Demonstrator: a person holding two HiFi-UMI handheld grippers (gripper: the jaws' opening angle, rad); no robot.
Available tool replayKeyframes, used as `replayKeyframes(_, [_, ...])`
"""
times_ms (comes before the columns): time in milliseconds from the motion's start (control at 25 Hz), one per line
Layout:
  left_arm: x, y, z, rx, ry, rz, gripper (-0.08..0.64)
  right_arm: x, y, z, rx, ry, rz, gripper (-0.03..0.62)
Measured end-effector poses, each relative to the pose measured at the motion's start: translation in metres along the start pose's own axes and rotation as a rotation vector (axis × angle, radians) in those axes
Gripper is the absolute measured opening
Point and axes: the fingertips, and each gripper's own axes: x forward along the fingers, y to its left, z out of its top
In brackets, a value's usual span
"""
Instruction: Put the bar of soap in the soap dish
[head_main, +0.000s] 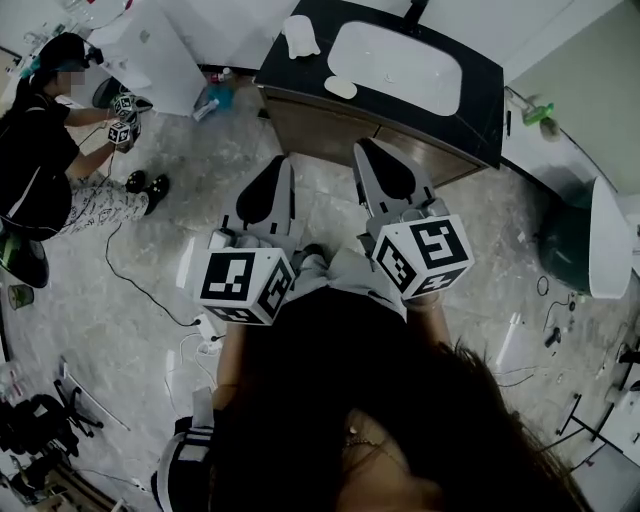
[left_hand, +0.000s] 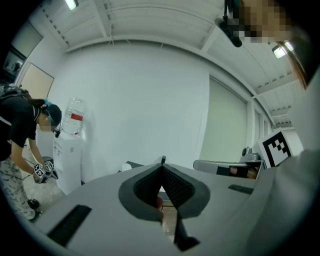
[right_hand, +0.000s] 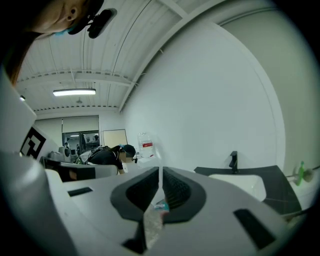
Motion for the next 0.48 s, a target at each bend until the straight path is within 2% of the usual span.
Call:
replayKeyframes(280, [0.053,0.03,-0.013,-0.025,0.049,0.014,0.0,0.052,-0.048,-0.011,0.008,0.047,-0.025,0.018])
replayKeyframes(480, [0.112,0.064,-0.005,-0.023,0.049,0.062,0.0,0.106,-0.094,0.002,-0.001,0.055,-0.021,0.018])
